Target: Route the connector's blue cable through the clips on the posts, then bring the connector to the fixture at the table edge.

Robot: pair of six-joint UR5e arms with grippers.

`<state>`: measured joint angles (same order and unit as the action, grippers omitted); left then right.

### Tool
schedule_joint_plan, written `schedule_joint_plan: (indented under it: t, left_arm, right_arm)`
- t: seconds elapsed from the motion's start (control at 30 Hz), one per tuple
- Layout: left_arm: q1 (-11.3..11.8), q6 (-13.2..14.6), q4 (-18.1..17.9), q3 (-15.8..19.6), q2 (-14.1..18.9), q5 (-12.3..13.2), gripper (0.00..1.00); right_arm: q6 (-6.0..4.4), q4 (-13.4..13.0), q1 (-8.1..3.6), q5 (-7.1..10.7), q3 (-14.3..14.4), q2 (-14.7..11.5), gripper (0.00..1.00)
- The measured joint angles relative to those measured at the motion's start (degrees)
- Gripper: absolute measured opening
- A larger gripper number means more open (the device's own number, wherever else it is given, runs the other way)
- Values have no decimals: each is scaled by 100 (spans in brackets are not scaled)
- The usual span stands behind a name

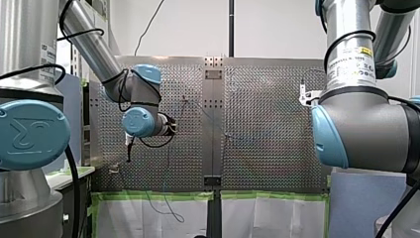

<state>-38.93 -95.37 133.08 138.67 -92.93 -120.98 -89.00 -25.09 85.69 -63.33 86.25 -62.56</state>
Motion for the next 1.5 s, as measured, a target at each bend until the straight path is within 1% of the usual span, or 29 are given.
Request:
schedule_joint_plan:
  t: [0.27,0.43,0.93,1.5]
  left_arm:
    - [0,2,0,0,1,0,100]
    - [1,2,0,0,1,0,100]
    - [2,2,0,-6,1,0,100]
    - [3,2,0,-9,0,0,100]
  right_arm:
    - [-22,-29,-70,87,-2,21,2]
    - [-30,-51,-89,92,-2,26,2]
    - [-49,-90,-90,100,-5,53,2]
    - [-68,-166,-44,186,-21,72,2]
